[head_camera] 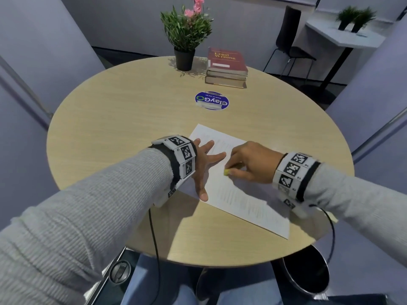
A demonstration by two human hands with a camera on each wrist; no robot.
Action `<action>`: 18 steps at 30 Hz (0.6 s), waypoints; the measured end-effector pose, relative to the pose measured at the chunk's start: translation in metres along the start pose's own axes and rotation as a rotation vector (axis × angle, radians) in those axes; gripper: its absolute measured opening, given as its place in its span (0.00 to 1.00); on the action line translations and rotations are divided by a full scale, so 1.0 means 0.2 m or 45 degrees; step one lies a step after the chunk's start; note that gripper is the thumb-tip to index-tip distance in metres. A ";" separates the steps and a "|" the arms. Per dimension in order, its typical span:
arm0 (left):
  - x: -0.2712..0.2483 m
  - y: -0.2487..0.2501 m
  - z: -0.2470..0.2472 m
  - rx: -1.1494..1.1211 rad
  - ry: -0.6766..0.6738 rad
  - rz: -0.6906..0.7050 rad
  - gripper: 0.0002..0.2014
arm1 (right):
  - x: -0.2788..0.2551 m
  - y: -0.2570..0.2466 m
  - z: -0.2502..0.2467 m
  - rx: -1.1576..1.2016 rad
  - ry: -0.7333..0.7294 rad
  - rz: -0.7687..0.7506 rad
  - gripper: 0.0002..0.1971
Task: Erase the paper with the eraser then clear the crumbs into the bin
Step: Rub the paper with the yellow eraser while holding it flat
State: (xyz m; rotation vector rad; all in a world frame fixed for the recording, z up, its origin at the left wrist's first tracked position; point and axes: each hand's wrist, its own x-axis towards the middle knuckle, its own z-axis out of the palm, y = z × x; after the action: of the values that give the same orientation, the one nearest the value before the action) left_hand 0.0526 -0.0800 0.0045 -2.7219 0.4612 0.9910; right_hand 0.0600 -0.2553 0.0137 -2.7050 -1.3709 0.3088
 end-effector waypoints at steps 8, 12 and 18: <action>0.00 0.00 0.00 0.047 0.006 -0.001 0.67 | -0.07 -0.14 0.05 0.113 -0.094 -0.144 0.11; -0.01 0.01 0.00 0.052 0.013 0.001 0.65 | -0.02 0.02 0.02 0.021 0.074 0.041 0.09; -0.02 0.01 -0.01 0.048 0.010 0.000 0.65 | -0.10 -0.15 0.06 0.129 -0.100 -0.147 0.12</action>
State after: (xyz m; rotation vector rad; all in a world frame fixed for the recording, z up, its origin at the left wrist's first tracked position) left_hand 0.0493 -0.0815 0.0086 -2.6932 0.4760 0.9621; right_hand 0.0224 -0.2544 0.0094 -2.5457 -1.4821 0.4659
